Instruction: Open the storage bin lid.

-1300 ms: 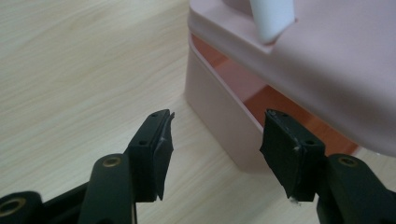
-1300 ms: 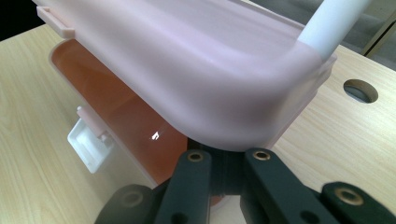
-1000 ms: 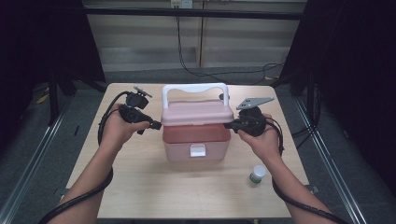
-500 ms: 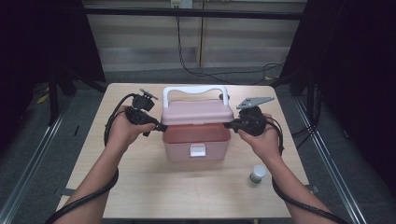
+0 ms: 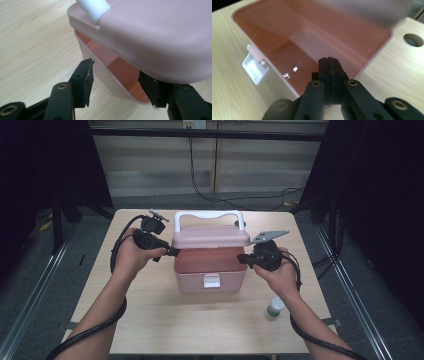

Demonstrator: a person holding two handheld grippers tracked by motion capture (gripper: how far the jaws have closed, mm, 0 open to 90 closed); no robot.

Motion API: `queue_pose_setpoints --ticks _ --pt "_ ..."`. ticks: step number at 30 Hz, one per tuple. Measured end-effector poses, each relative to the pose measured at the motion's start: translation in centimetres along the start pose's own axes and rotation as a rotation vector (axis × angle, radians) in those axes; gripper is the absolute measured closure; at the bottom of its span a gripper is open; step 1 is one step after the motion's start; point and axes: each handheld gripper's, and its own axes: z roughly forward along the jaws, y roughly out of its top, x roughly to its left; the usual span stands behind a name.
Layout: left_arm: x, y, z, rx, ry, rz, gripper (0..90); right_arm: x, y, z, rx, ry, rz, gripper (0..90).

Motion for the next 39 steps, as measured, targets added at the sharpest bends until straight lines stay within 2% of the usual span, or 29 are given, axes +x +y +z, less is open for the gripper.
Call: queue_pose_setpoints --ticks 2,12,16,23,30,36,39 --pt "0.0 0.2 -0.1 -0.004 0.003 -0.012 46.1 0.2 -0.3 0.4 0.017 0.003 -0.012 89.6" --pt "0.0 1.3 -0.8 -0.041 0.024 -0.014 48.2 1.0 -1.0 1.6 0.045 0.032 -0.027 89.0" --pt "-0.1 1.7 -0.9 -0.046 0.034 -0.008 48.7 1.0 -1.3 1.7 0.035 0.041 -0.015 88.8" --pt "-0.2 2.2 -1.2 -0.05 0.045 -0.007 50.7 0.8 -1.3 1.7 0.039 0.036 -0.02 88.4" --pt "-0.1 2.9 -1.4 -0.07 0.048 -0.021 56.7 0.8 -1.4 1.7 0.037 0.035 -0.018 88.6" --pt "0.0 3.4 -1.3 -0.076 0.07 -0.028 59.5 0.9 -1.5 1.8 0.031 0.026 -0.03 88.6" --pt "0.0 3.6 -1.2 -0.08 0.079 -0.045 61.4 0.9 -1.5 1.8 0.029 0.026 -0.028 88.6"
